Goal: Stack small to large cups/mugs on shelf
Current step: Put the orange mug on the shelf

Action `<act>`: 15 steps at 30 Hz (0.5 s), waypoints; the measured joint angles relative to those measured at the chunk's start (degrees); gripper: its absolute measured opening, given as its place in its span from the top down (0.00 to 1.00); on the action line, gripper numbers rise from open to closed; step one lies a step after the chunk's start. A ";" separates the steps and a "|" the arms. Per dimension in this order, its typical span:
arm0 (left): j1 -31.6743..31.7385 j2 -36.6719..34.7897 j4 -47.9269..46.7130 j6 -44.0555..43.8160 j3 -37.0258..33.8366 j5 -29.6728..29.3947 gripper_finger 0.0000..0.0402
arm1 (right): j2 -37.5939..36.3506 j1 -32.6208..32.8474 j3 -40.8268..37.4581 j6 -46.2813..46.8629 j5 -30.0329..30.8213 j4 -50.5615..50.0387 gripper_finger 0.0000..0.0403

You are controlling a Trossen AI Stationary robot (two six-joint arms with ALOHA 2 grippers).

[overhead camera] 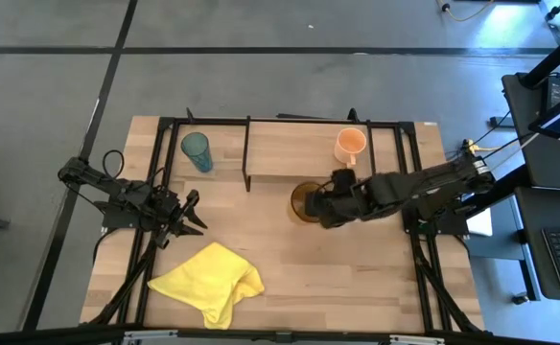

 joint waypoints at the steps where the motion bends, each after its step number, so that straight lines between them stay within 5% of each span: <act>1: 0.00 0.01 0.00 0.00 0.01 0.00 0.78 | 0.05 -0.37 1.68 -0.85 1.39 -1.31 0.93; 6: 0.00 0.00 0.00 0.00 0.01 -0.01 0.78 | 2.63 -4.10 9.78 -7.81 5.69 -2.69 0.93; 15: 0.00 0.00 0.00 0.00 0.01 -0.01 0.78 | 11.86 -12.92 22.36 -19.36 4.02 -9.65 0.93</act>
